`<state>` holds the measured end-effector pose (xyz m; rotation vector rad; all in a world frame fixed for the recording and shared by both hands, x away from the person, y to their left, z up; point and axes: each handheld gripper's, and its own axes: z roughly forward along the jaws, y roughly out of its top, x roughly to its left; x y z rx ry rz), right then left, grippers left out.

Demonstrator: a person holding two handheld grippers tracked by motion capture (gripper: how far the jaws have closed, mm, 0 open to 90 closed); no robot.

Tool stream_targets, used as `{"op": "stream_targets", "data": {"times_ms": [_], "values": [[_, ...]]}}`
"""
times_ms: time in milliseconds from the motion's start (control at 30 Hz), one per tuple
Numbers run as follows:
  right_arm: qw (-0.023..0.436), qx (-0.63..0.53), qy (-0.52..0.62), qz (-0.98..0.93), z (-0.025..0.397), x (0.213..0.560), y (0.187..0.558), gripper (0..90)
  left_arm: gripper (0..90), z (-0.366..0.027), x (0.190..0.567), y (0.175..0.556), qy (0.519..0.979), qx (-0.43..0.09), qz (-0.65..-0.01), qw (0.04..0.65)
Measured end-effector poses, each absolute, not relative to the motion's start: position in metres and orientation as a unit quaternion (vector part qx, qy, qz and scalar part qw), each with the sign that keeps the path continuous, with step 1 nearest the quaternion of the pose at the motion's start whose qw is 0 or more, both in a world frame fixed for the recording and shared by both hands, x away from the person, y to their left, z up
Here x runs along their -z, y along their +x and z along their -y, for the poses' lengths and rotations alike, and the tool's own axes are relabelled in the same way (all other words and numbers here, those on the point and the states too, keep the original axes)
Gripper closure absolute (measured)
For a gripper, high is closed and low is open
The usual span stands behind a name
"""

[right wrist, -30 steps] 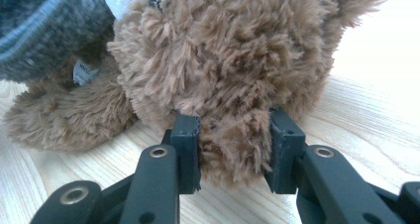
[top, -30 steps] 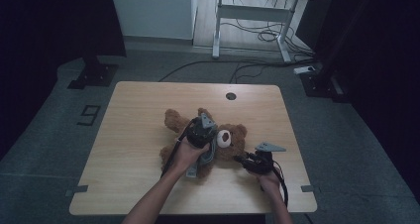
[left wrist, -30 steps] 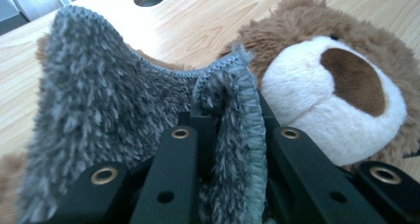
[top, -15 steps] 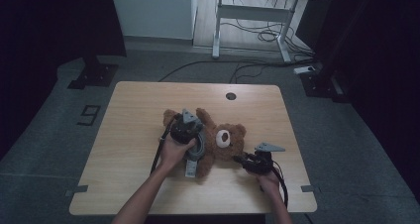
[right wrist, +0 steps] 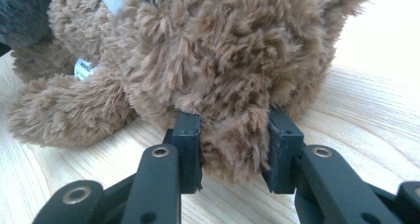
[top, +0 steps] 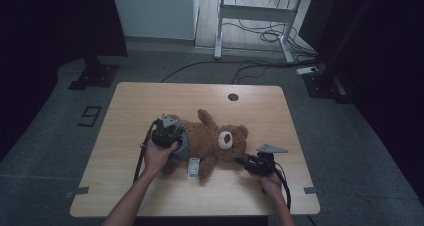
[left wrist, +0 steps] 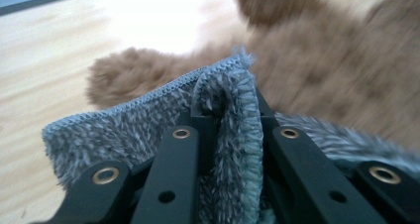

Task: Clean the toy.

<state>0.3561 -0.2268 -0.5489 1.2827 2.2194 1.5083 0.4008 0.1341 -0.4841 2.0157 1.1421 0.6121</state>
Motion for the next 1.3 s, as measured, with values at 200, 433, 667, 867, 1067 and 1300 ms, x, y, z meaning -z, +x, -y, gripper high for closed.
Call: {"op": "stream_targets", "data": {"times_ms": [200,433,667,867,1067,1300], "values": [[0.079,-0.504,0.431,-0.744,0.227,0.550,0.356,65.7,79.7,-0.146,0.502,0.401,0.784,-0.204,-0.464,0.359],[0.078,-0.502,0.432,-0.745,0.228,0.551,0.357,65.7,79.6,-0.146,0.479,0.398,0.779,-0.214,-0.454,0.375],[0.078,-0.503,0.435,-0.743,0.228,0.550,0.357,65.6,79.5,-0.119,0.443,0.387,0.773,-0.249,-0.401,0.423],[0.076,-0.504,0.437,-0.741,0.228,0.550,0.356,65.7,79.3,-0.072,0.430,0.386,0.793,-0.236,-0.355,0.435],[0.073,-0.504,0.437,-0.741,0.229,0.550,0.357,65.7,79.2,-0.010,0.428,0.386,0.815,-0.209,-0.311,0.442],[0.073,-0.507,0.436,-0.740,0.229,0.551,0.357,65.7,79.0,0.042,0.438,0.387,0.834,-0.180,-0.285,0.437]]}}
